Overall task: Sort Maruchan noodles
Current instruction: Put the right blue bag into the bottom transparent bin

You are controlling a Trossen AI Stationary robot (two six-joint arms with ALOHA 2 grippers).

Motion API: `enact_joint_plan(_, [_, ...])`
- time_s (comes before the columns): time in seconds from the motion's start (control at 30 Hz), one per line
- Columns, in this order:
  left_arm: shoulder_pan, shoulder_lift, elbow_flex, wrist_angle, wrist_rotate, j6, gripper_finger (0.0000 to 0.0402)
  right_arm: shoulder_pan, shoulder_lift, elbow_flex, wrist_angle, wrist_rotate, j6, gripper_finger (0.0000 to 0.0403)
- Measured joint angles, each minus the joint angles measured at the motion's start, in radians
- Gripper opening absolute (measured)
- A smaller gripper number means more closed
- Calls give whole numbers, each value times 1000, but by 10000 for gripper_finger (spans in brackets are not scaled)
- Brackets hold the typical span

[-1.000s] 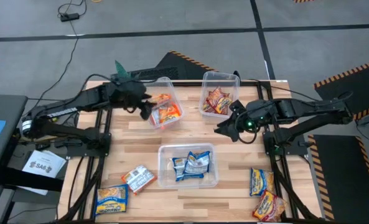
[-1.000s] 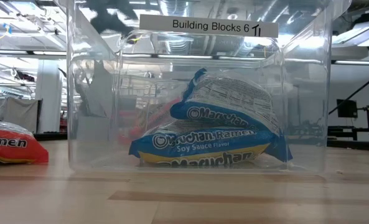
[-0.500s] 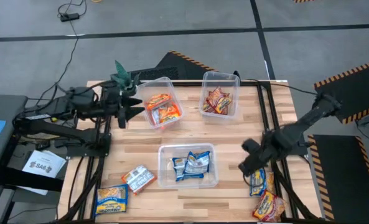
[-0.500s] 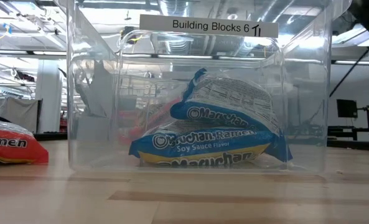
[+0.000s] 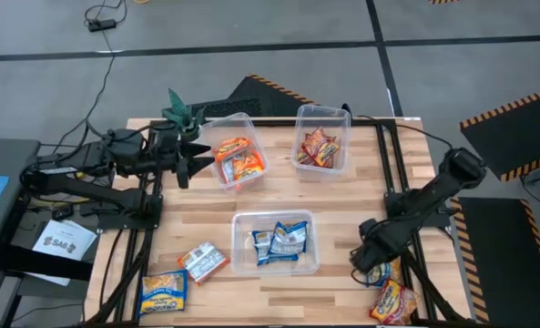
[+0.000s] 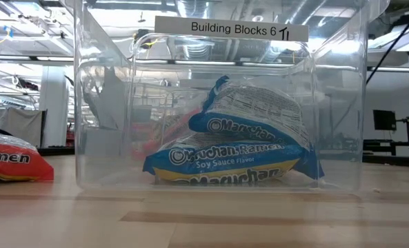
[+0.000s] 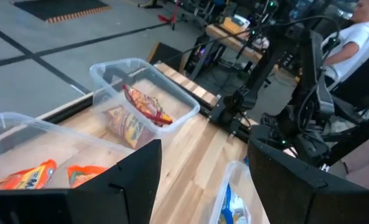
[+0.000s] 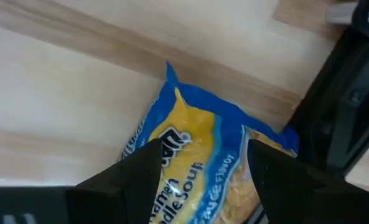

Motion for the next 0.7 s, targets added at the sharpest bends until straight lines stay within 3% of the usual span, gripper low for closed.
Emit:
enact_joint_plan(0.27, [0,5,0,-1,23,-13,222,-10,124,0,52,-17,-37,258])
enact_joint_plan(0.37, [0,6,0,0,23,-14,222,-11,161,2,78,-24,-37,239])
enact_joint_plan(0.47, [0,5,0,0,23,-14,222,-11,191,4,92,-32,-60,187])
enact_joint_plan(0.63, [0,5,0,0,23,-14,222,-11,208,5,115,-32,-100,45])
enact_joint_plan(0.7, [0,5,0,0,23,-14,222,-11,194,7,115,-14,-116,16])
